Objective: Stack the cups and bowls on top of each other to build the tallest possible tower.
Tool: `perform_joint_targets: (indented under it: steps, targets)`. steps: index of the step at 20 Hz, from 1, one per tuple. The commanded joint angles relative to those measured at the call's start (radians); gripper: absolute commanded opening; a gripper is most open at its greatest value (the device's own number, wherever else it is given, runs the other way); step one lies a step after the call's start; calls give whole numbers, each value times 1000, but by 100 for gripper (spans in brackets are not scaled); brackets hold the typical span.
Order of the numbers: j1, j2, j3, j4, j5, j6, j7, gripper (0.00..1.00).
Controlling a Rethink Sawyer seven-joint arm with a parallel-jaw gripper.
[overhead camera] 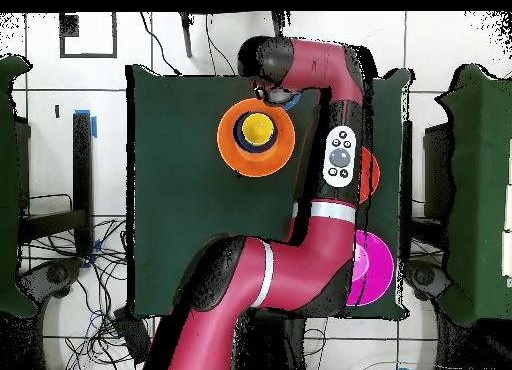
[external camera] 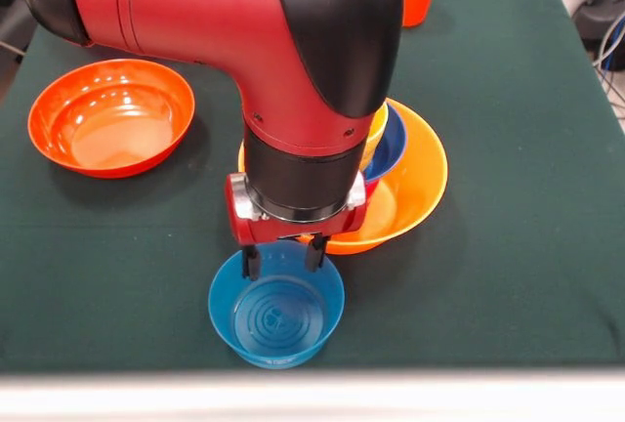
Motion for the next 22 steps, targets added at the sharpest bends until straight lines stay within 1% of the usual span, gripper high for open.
perform_joint_targets:
  steps: [1, 8, 14, 22]
  targets:
    - [-5, -11, 106, 28, 16, 151, -180, 100]
    - [13, -21, 108, 18, 20, 183, -110, 100]
    - [22, -17, 101, 18, 28, 165, -84, 100]
    - [28, 4, 153, -36, -1, 154, -56, 100]
